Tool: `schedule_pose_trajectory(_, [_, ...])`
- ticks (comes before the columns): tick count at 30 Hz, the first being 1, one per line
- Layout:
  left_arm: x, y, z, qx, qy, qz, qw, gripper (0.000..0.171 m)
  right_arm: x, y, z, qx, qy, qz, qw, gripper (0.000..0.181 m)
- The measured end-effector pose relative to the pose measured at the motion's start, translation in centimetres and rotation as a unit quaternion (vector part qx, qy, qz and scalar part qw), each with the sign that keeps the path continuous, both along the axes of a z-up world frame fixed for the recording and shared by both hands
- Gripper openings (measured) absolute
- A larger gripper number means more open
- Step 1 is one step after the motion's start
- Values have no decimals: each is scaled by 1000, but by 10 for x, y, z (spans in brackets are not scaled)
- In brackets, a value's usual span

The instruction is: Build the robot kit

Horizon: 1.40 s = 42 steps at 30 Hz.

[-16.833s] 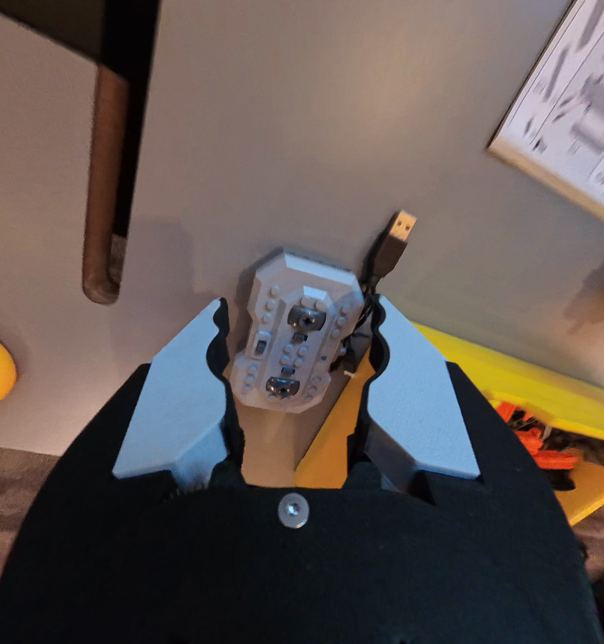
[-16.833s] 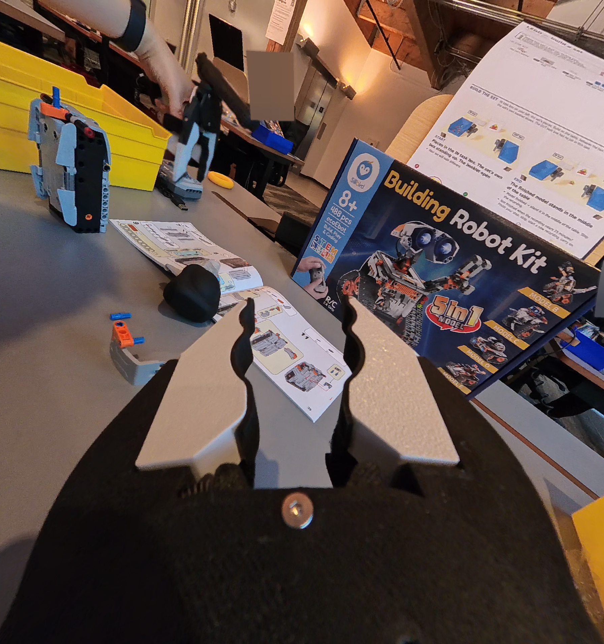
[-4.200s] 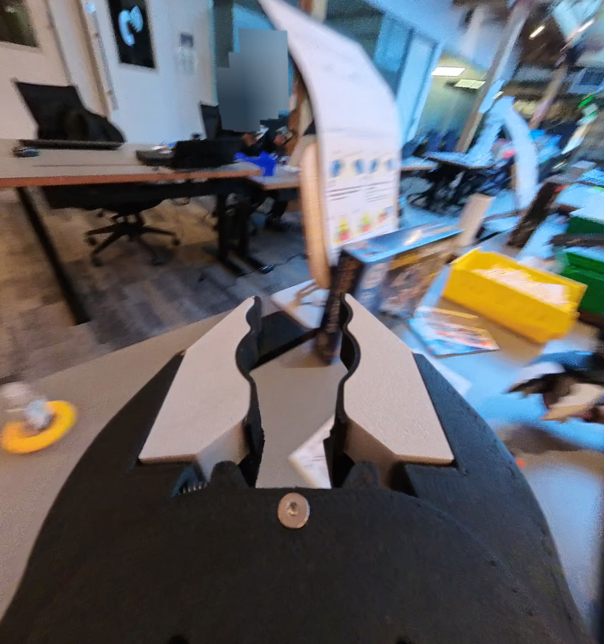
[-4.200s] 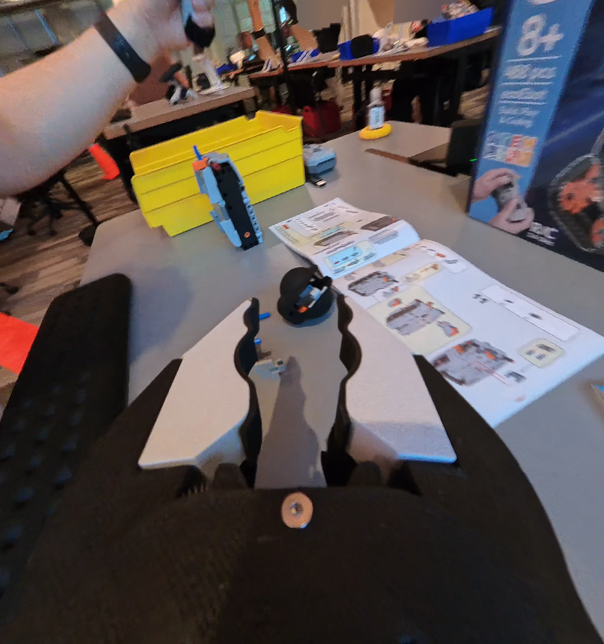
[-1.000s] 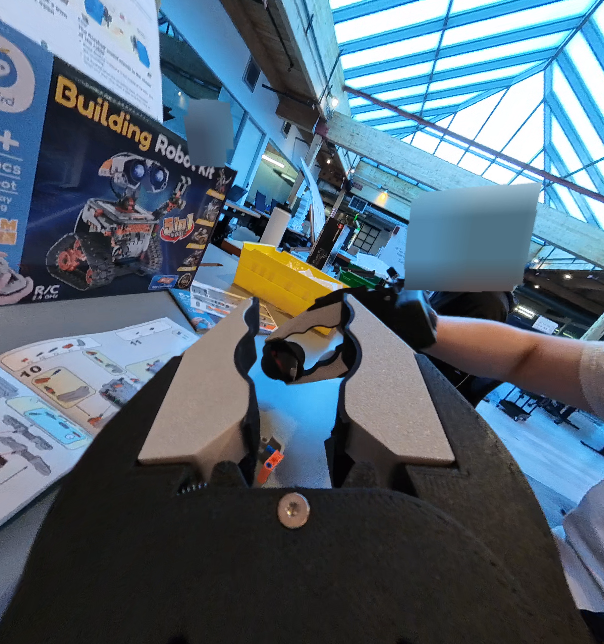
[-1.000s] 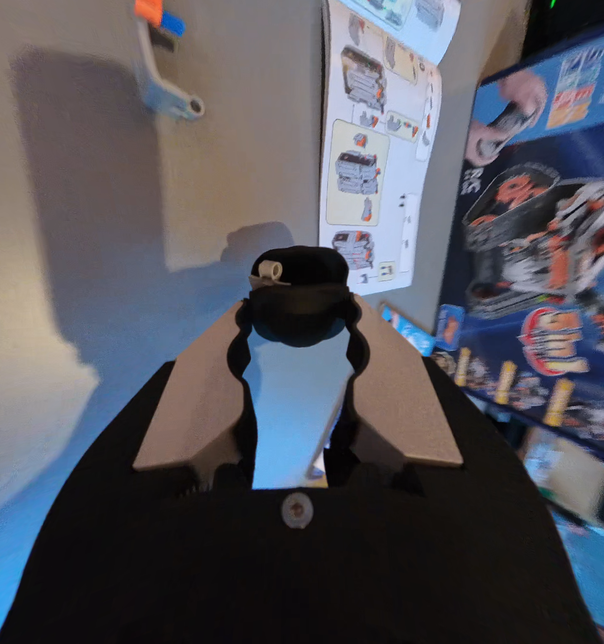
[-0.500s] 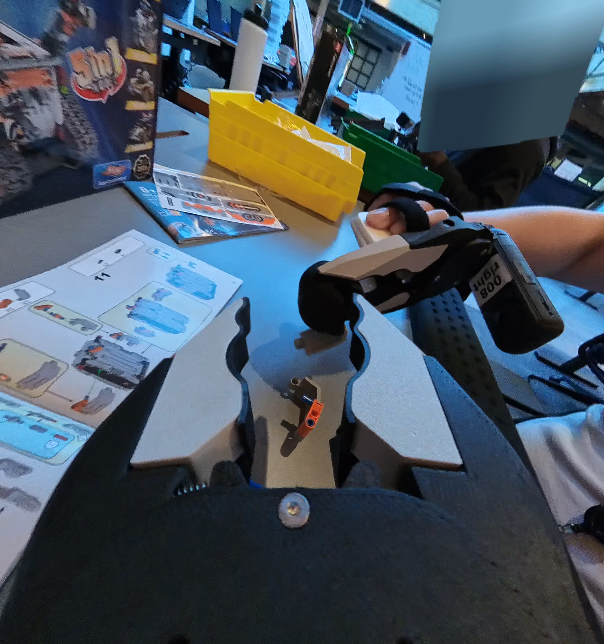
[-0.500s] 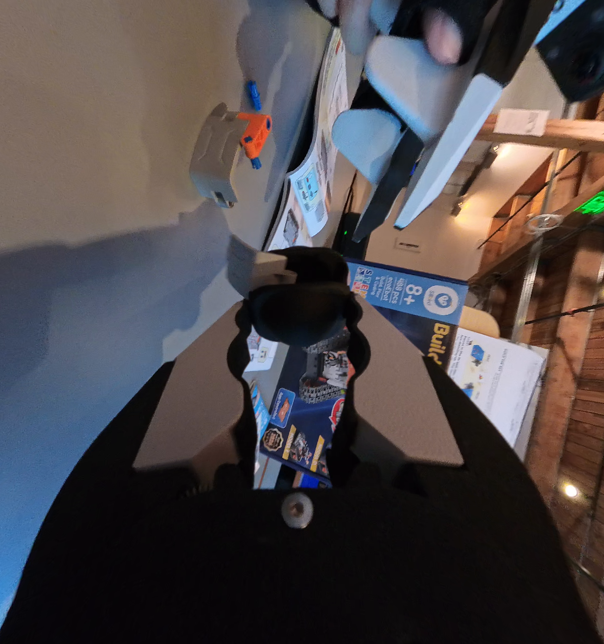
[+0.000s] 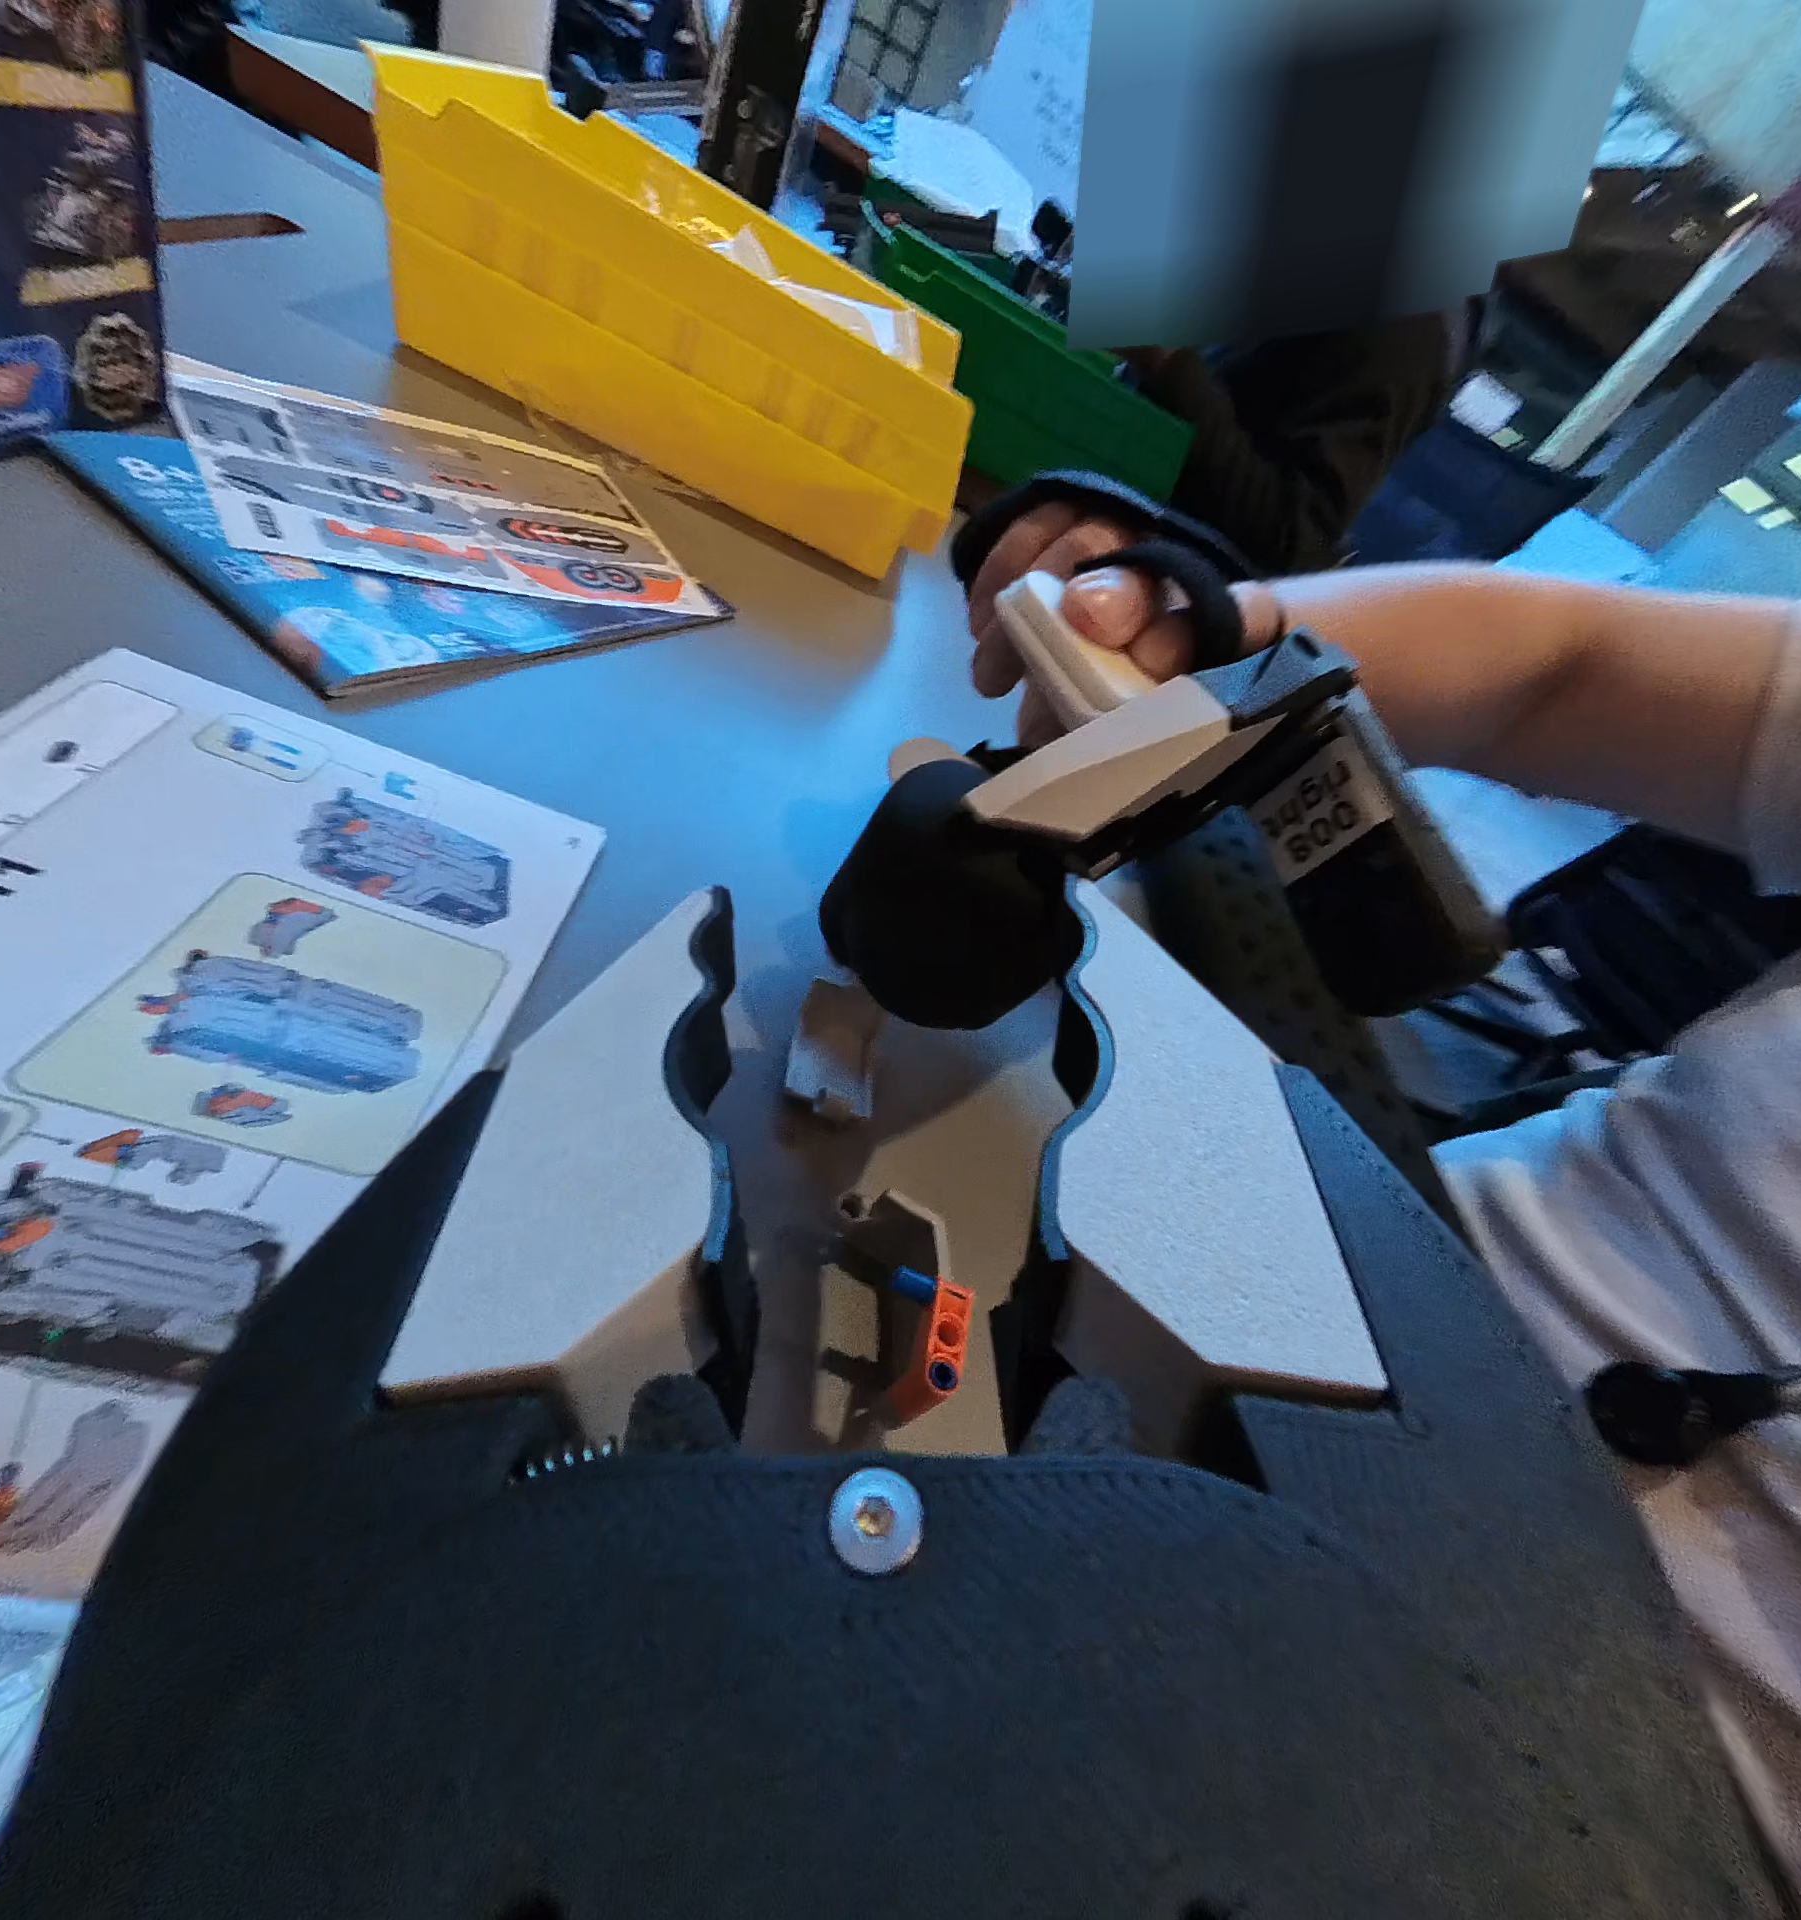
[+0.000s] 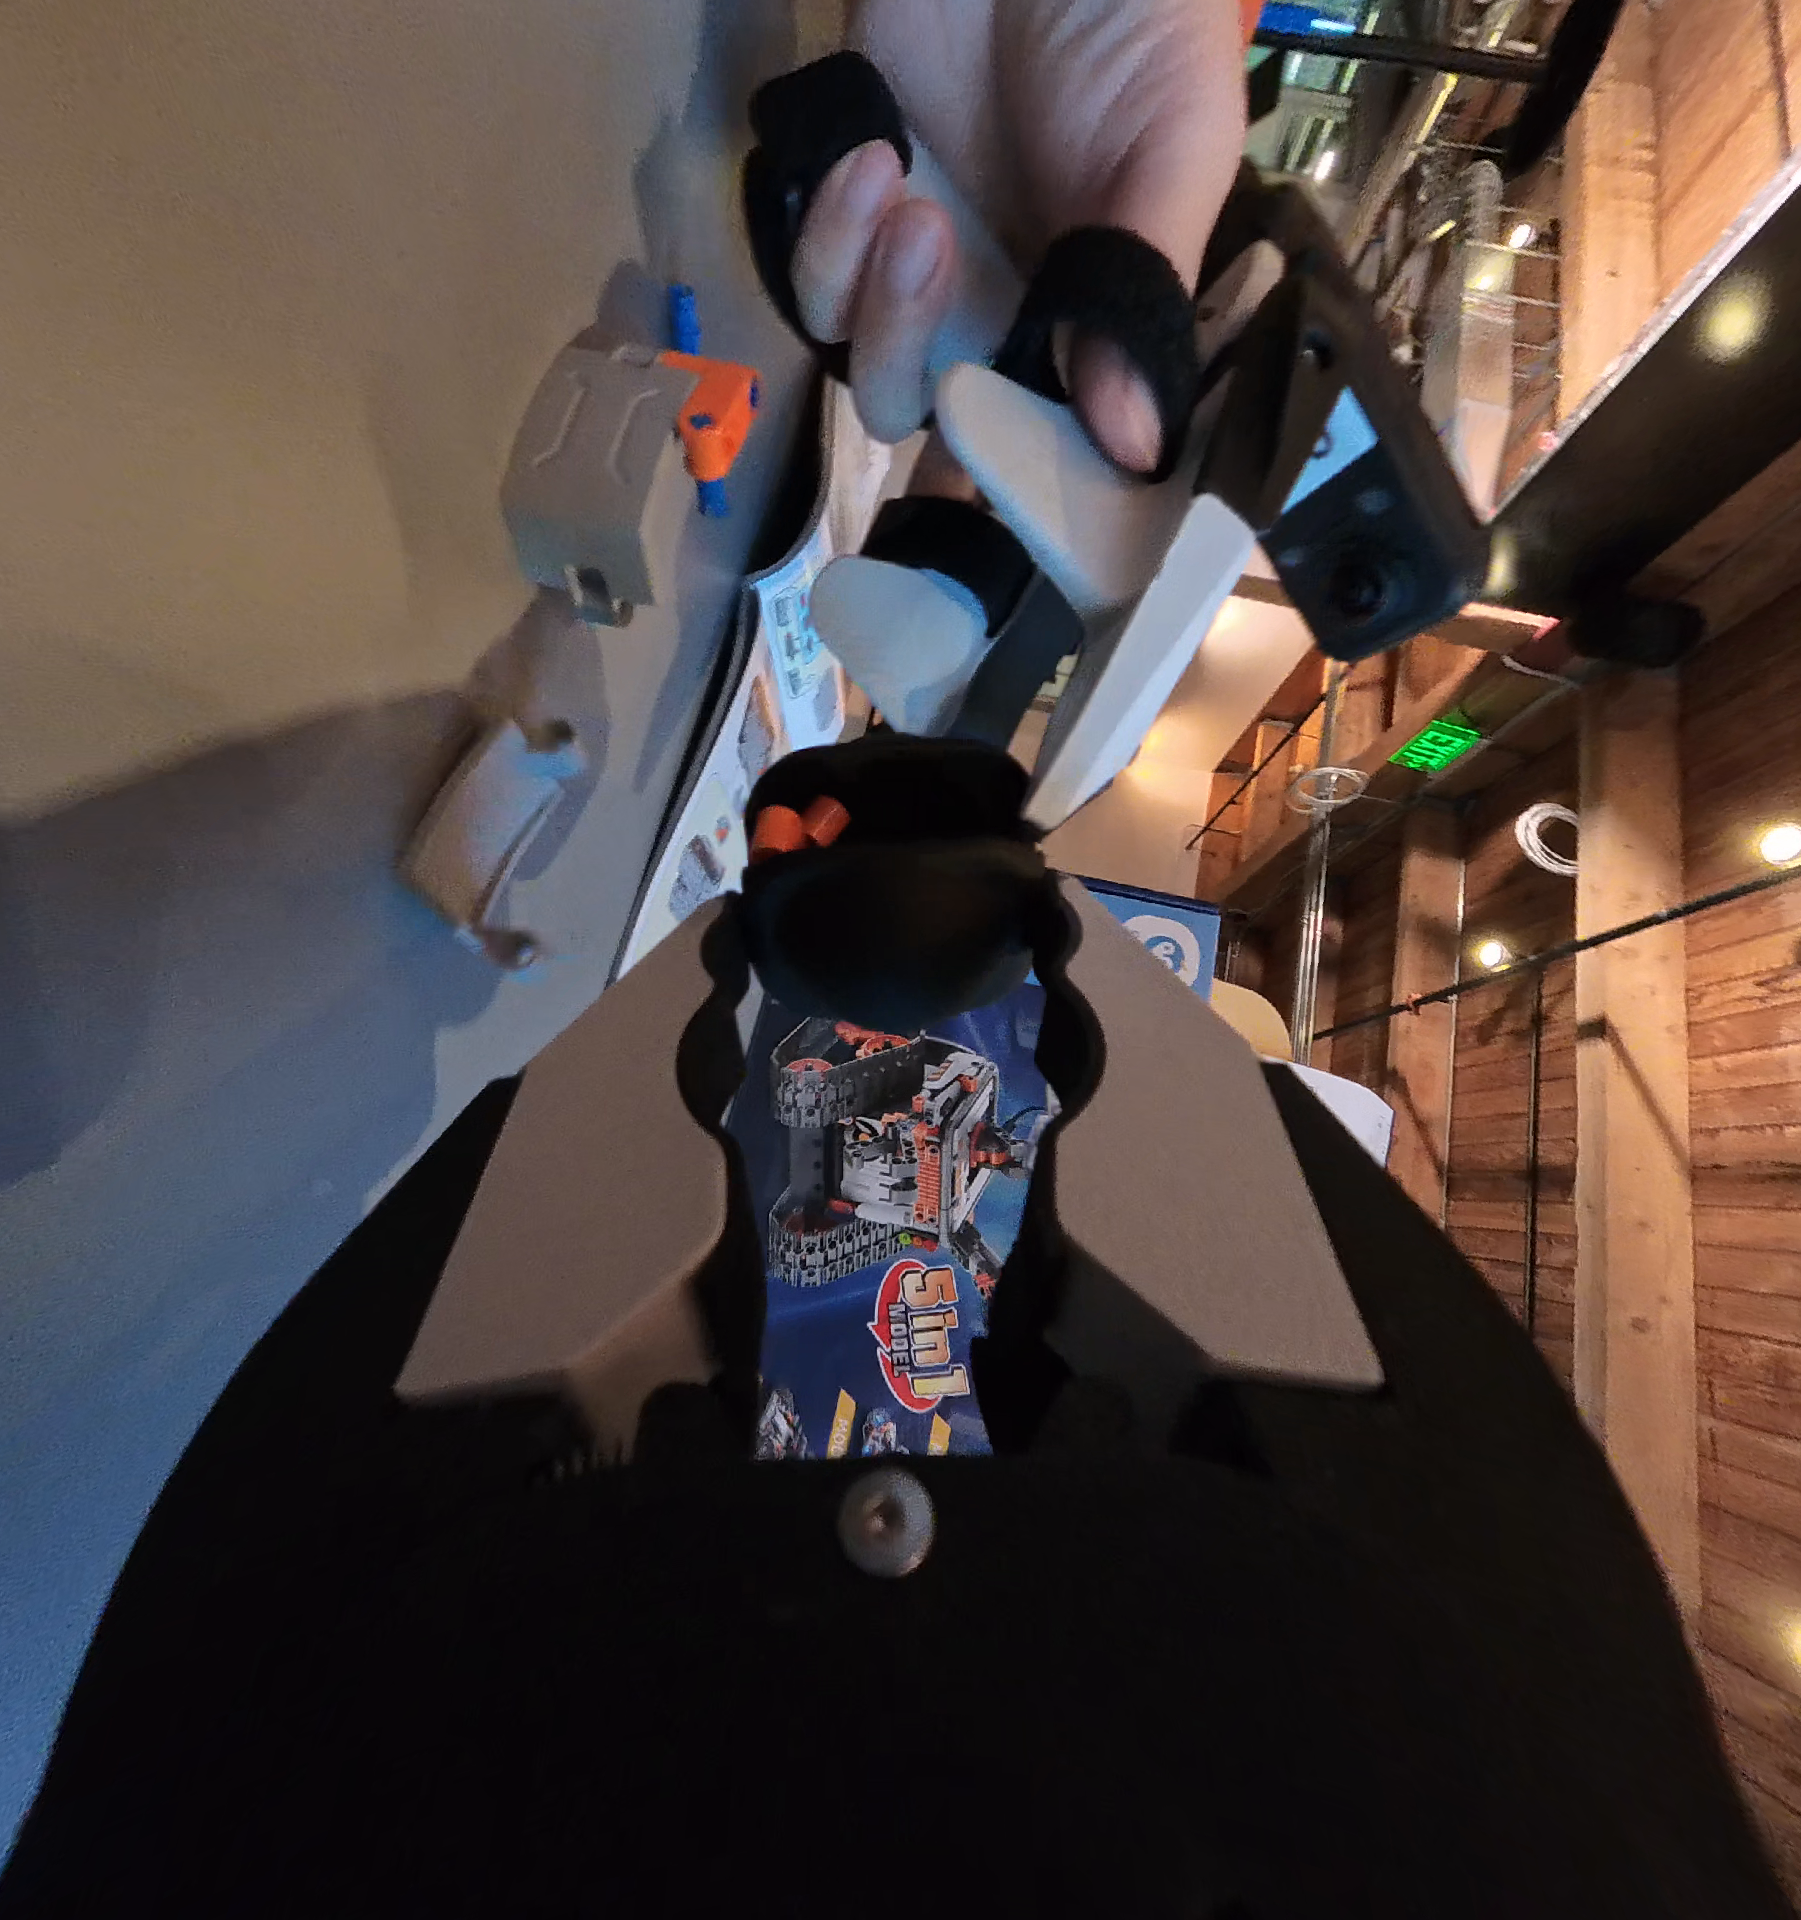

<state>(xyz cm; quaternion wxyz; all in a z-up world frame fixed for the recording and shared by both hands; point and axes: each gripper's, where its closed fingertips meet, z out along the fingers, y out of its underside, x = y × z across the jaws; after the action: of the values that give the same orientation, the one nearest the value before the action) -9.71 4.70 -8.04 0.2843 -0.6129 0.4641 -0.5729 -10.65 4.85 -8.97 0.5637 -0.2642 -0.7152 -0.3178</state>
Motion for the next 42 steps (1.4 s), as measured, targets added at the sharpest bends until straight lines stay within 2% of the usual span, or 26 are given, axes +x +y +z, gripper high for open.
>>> schedule_pose_trajectory(5, [-3, -4, 9, -116, -26, -38, 992, 52, -9, -1, 2, 2, 38, 11, 999, 54])
schedule_pose_trajectory(12, [-11, -6, 5, -199, -16, -50, 979, 49, -22, 1, 6, 6, 81, 24, 996, 54])
schedule_pose_trajectory(15, [-13, -1, 0, -209, -7, -37, 977, 47, -24, 6, 1, -1, 91, 22, 996, 55])
schedule_pose_trajectory(21, [-16, 11, -8, -178, 10, 9, 984, 34, -23, 17, -13, -29, 89, 8, 996, 55])
schedule_pose_trajectory(24, [-16, 17, -6, -210, -4, 21, 978, 33, -20, 22, -12, -30, 87, -1, 996, 55])
schedule_pose_trajectory(25, [-16, 17, -5, -230, -10, 20, 973, 35, -20, 22, -10, -17, 85, 2, 996, 55])
schedule_pose_trajectory(28, [-15, 15, -9, -277, 0, 11, 961, 63, -20, 22, 1, 21, 83, 5, 996, 54])
schedule_pose_trajectory(36, [-17, -5, -6, -343, 5, -41, 939, 53, -25, 20, 6, 67, 65, 11, 996, 55])
schedule_pose_trajectory(42, [-18, -3, -4, -333, -5, -36, 942, 49, -25, 20, 8, 79, 61, 9, 995, 55])
